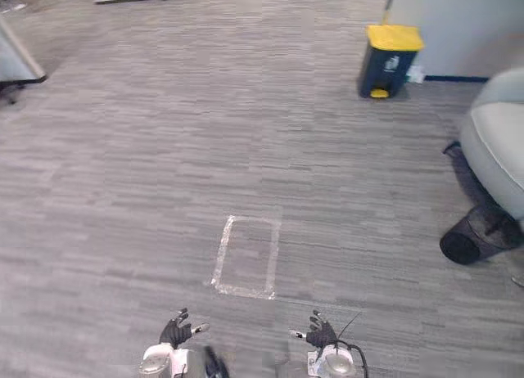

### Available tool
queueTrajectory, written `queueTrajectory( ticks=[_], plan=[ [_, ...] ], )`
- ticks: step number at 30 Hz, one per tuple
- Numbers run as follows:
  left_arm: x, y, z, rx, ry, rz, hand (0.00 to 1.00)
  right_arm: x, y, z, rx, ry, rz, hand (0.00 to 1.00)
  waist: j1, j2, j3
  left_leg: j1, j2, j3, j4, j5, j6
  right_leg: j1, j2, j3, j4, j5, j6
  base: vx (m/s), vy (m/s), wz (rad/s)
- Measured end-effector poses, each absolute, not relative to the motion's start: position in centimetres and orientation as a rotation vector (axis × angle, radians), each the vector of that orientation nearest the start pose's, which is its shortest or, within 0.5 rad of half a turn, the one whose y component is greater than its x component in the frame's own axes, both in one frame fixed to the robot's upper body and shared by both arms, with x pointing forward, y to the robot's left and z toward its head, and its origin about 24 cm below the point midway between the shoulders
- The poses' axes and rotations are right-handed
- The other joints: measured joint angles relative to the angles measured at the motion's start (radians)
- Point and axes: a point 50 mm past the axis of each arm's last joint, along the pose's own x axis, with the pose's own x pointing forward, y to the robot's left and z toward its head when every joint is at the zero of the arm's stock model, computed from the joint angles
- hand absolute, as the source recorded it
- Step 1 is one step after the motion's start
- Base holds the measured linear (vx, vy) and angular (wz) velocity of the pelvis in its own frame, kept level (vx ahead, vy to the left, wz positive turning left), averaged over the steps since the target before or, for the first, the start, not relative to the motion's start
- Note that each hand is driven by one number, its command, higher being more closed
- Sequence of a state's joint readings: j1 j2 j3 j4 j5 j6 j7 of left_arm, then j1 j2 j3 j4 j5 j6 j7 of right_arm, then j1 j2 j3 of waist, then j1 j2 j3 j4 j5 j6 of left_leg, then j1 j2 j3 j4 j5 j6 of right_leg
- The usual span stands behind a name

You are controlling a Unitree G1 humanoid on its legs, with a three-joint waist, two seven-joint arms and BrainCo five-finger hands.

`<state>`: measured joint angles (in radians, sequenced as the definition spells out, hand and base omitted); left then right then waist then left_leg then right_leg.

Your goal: Organize the slippers on the shoe rack

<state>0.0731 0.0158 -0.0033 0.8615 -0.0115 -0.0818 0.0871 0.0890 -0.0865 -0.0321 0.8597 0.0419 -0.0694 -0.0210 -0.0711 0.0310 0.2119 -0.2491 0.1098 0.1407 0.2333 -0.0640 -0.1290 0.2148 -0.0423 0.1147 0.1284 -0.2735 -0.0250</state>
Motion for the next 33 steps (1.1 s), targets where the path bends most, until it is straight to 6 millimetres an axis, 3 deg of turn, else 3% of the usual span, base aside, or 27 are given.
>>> queueTrajectory(
  ticks=[1,2,4,5,6,7,8,9,10,11,12,13,16,17,18,19,21,22,23,24,25,26,27,29,31,32,33],
  plan=[
    [14.3,16.0,-13.8,0.043,0.852,0.101,0.00,13.4,-19.1,-13.9,-0.037,0.883,-0.126,0.00,0.007,0.001,-0.002,0.007,0.000,-0.003,0.006,0.058,0.006,0.006,0.002,0.023,0.002,-0.009,0.013,0.51,0.276,-0.91],
    [14.5,16.4,-13.9,0.070,0.859,0.089,0.00,13.5,-18.6,-14.1,-0.023,0.890,-0.126,0.00,-0.002,-0.021,-0.016,0.003,-0.018,0.017,0.053,0.023,0.047,0.011,-0.030,0.045,0.018,-0.012,0.018,0.51,0.264,-0.61],
    [14.9,16.9,-13.8,0.093,0.856,0.085,0.00,13.4,-18.2,-14.1,-0.010,0.888,-0.118,0.00,-0.011,-0.041,-0.025,-0.024,-0.023,0.035,0.162,-0.059,0.081,-0.036,-0.047,0.067,0.121,-0.004,0.023,0.56,0.306,-0.37],
    [14.6,16.7,-14.0,0.097,0.871,0.072,0.00,13.3,-18.0,-14.2,-0.004,0.895,-0.119,0.00,-0.010,-0.052,-0.032,-0.004,-0.024,0.068,0.196,-0.113,0.103,-0.088,-0.048,0.093,0.269,-0.007,0.037,0.48,0.304,-0.47],
    [14.4,16.8,-14.1,0.116,0.878,0.057,0.00,13.3,-17.8,-14.3,0.000,0.898,-0.115,0.00,-0.004,-0.070,-0.037,0.049,-0.044,0.106,0.184,-0.150,0.117,-0.173,-0.061,0.094,0.483,0.025,0.103,0.57,0.363,-0.54],
    [14.3,16.7,-14.2,0.121,0.883,0.050,0.00,13.2,-17.7,-14.3,0.003,0.901,-0.113,0.00,-0.001,-0.073,-0.038,0.081,-0.055,0.124,0.169,-0.167,0.123,-0.220,-0.072,0.091,0.586,0.063,0.154,0.49,0.286,-0.61],
    [14.0,16.7,-14.3,0.133,0.897,0.037,0.00,13.5,-17.6,-14.2,0.007,0.888,-0.109,0.00,-0.003,-0.073,-0.038,0.155,-0.070,0.150,0.141,-0.195,0.132,-0.291,-0.095,0.056,0.759,0.082,0.184,0.50,0.274,-0.48],
    [13.8,16.7,-14.4,0.139,0.905,0.032,0.00,13.6,-17.7,-14.2,0.003,0.884,-0.109,0.00,-0.003,-0.074,-0.038,0.183,-0.075,0.156,0.128,-0.202,0.133,-0.310,-0.104,0.027,0.805,0.076,0.173,0.52,0.216,-0.60],
    [13.6,16.6,-14.6,0.154,0.919,0.013,0.00,14.0,-18.0,-14.0,-0.006,0.869,-0.109,0.00,-0.005,-0.054,-0.027,0.281,-0.081,0.177,0.063,-0.206,0.138,-0.373,-0.128,-0.077,0.899,0.034,0.111,0.51,0.163,-0.50],
    [13.6,16.5,-14.7,0.157,0.923,0.007,0.00,14.3,-18.3,-13.8,-0.017,0.860,-0.108,0.00,-0.007,-0.046,-0.022,0.341,-0.080,0.180,0.016,-0.206,0.138,-0.404,-0.123,-0.135,0.912,0.004,0.075,0.59,0.143,-0.47],
    [13.7,16.4,-14.6,0.173,0.921,-0.014,0.00,14.6,-18.7,-13.6,-0.027,0.844,-0.111,0.00,-0.014,-0.022,-0.017,0.399,-0.065,0.186,-0.033,-0.206,0.138,-0.454,-0.100,-0.218,0.876,-0.037,0.037,0.57,0.083,-0.18],
    [14.0,16.4,-14.5,0.179,0.914,-0.020,0.00,15.1,-18.7,-13.4,-0.030,0.827,-0.110,0.00,-0.028,-0.017,-0.014,0.432,-0.053,0.201,-0.055,-0.205,0.138,-0.507,-0.082,-0.278,0.804,-0.059,0.025,0.47,0.036,-0.04],
    [14.3,16.4,-14.5,0.192,0.910,-0.028,0.00,15.7,-18.6,-13.0,-0.029,0.804,-0.106,0.00,-0.040,-0.014,-0.010,0.481,-0.042,0.211,-0.079,-0.206,0.136,-0.567,-0.043,-0.352,0.549,-0.028,0.007,0.43,-0.015,-0.01],
    [14.2,16.8,-14.5,0.221,0.910,-0.042,0.00,15.2,-18.4,-13.2,-0.030,0.817,-0.103,0.00,-0.040,-0.043,-0.022,0.515,-0.075,0.211,-0.088,-0.220,0.110,-0.561,-0.017,-0.351,0.298,0.179,-0.057,0.56,-0.072,-0.15],
    [14.2,15.9,-14.6,0.217,0.920,-0.067,0.00,15.8,-19.3,-12.9,-0.043,0.795,-0.123,0.00,-0.036,-0.009,-0.013,0.542,-0.043,0.209,-0.065,-0.241,0.075,-0.563,0.000,-0.356,0.353,0.182,-0.093,0.66,-0.077,-0.17],
    [14.2,15.7,-14.6,0.213,0.919,-0.073,0.00,15.9,-19.5,-12.8,-0.050,0.795,-0.125,0.00,-0.036,0.000,-0.017,0.535,-0.037,0.207,-0.050,-0.235,0.066,-0.562,0.002,-0.354,0.355,0.167,-0.090,0.54,-0.101,-0.11],
    [15.4,14.3,-14.3,0.189,0.887,-0.106,0.00,15.9,-20.6,-12.6,-0.058,0.790,-0.155,0.00,-0.051,0.031,-0.009,0.474,-0.009,0.201,0.132,-0.151,-0.033,-0.503,0.000,-0.354,0.332,0.110,-0.078,0.57,-0.137,0.08],
    [15.4,14.1,-14.2,0.175,0.884,-0.105,0.00,15.7,-20.7,-12.7,-0.057,0.798,-0.163,0.00,-0.055,0.036,-0.003,0.448,0.016,0.199,0.248,-0.105,-0.074,-0.450,0.007,-0.350,0.297,0.102,-0.079,0.47,-0.103,0.02],
    [15.5,14.0,-14.2,0.165,0.884,-0.100,0.00,15.6,-20.8,-12.7,-0.058,0.804,-0.164,0.00,-0.055,0.037,-0.003,0.434,0.029,0.195,0.305,-0.076,-0.089,-0.424,0.011,-0.347,0.279,0.100,-0.080,0.36,-0.027,-0.24],
    [15.3,13.7,-14.2,0.145,0.881,-0.092,0.00,15.1,-20.6,-12.9,-0.054,0.817,-0.161,0.00,-0.047,0.033,-0.001,0.377,0.071,0.179,0.507,-0.092,-0.109,-0.332,0.023,-0.329,0.217,0.095,-0.085,0.34,-0.002,-0.46],
    [15.1,13.7,-14.2,0.138,0.879,-0.088,0.00,15.0,-20.5,-13.0,-0.053,0.820,-0.159,0.00,-0.044,0.025,-0.003,0.345,0.084,0.182,0.585,-0.123,-0.089,-0.293,0.032,-0.302,0.188,0.089,-0.090,0.47,0.044,-0.88],
    [14.8,13.8,-14.2,0.124,0.883,-0.070,0.00,15.1,-20.4,-12.9,-0.051,0.818,-0.158,0.00,-0.036,0.022,-0.005,0.296,0.089,0.190,0.624,-0.168,-0.026,-0.249,0.040,-0.255,0.154,0.086,-0.092,0.41,0.075,-1.20],
    [14.5,14.1,-14.4,0.120,0.892,-0.057,0.00,15.2,-20.2,-12.9,-0.047,0.817,-0.157,0.00,-0.028,0.020,-0.006,0.255,0.089,0.204,0.599,-0.196,0.011,-0.228,0.045,-0.198,0.142,0.083,-0.087,0.34,0.071,-1.19],
    [13.9,14.2,-14.6,0.121,0.909,-0.053,0.00,15.2,-20.0,-13.0,-0.041,0.819,-0.155,0.00,-0.013,0.017,-0.007,0.205,0.060,0.170,0.468,-0.223,0.025,-0.216,0.044,-0.105,0.145,0.080,-0.076,0.26,0.124,-1.46],
    [14.0,14.3,-14.6,0.124,0.907,-0.053,0.00,14.8,-20.0,-13.1,-0.039,0.832,-0.159,0.00,-0.003,0.015,-0.007,0.177,0.011,0.047,0.285,-0.224,0.025,-0.210,0.043,-0.032,0.147,0.079,-0.052,0.25,0.194,-1.54],
    [14.0,14.4,-14.6,0.127,0.907,-0.051,0.00,14.6,-19.9,-13.3,-0.038,0.841,-0.160,0.00,0.000,0.013,-0.009,0.168,-0.020,-0.076,0.148,-0.217,0.018,-0.207,0.044,0.030,0.146,0.073,-0.026,0.17,0.191,-1.10],
    [13.9,14.4,-14.6,0.127,0.908,-0.052,0.00,14.5,-20.0,-13.3,-0.039,0.843,-0.162,0.00,0.000,0.013,-0.011,0.165,-0.025,-0.103,0.119,-0.207,0.012,-0.207,0.044,0.041,0.145,0.072,-0.016,0.35,0.457,-2.09]
  ],
)
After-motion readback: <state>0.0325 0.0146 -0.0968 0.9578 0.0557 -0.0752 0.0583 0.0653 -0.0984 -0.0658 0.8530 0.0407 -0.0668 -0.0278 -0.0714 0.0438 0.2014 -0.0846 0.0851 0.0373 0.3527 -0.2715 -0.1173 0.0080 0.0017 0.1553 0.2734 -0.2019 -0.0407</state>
